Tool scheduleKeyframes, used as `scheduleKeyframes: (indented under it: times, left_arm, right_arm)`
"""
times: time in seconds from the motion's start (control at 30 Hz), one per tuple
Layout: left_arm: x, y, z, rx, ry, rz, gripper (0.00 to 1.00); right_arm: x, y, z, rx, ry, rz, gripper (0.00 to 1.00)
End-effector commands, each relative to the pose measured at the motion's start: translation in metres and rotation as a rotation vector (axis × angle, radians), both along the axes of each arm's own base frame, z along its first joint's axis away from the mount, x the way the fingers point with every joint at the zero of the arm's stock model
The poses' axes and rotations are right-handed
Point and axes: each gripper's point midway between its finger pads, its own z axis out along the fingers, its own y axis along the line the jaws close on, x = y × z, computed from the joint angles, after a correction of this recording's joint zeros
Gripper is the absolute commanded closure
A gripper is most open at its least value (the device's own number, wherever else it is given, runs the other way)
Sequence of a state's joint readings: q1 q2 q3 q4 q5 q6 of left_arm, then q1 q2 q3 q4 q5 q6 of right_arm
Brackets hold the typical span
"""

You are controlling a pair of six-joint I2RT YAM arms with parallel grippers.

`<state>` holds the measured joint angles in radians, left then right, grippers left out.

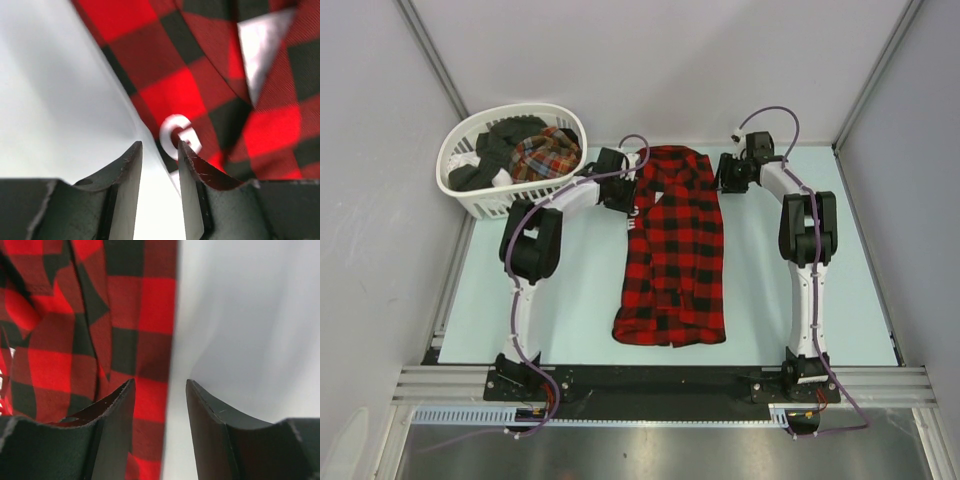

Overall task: Fold and stack the long sleeve shirts
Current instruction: Fold the shirt

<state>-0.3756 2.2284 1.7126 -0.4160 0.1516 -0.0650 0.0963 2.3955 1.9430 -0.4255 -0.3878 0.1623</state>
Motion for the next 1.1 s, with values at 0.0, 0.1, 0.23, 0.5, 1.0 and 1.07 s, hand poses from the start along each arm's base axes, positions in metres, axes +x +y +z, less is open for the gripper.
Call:
scheduleKeyframes:
  times: [0.0,0.1,0.23,0.5,1.0,1.07]
  left_arm:
    - [0.028,0.015,-0.001,0.007,-0.029,0.094,0.6]
    - [0.035,0.01,-0.007,-0.017,-0.014,0.071,0.63]
    - [0.039,-0.003,-0.012,-0.063,0.009,0.03,0.72]
    - [0.065,-0.014,-0.005,-0.083,-0.042,-0.008,0.96]
    - [0.056,-0.023,0.107,-0.167,-0.208,-0.122,0.53]
    - [0.042,-0.02,0.138,-0.131,-0.284,-0.19,0.46]
  right_arm:
    - [0.011,0.003,-0.017,0.002,0.013,-0.057,0.5]
    - [0.013,0.003,-0.023,0.013,0.025,-0.081,0.51]
    - [0.012,0.001,-0.03,0.016,0.049,-0.109,0.52]
    - [0.014,-0.012,-0.032,0.038,0.07,-0.159,0.54]
    - [0.026,-0.012,0.079,0.073,-0.132,-0.01,0.37]
    - [0.015,-0.022,0.142,-0.012,-0.271,0.052,0.22]
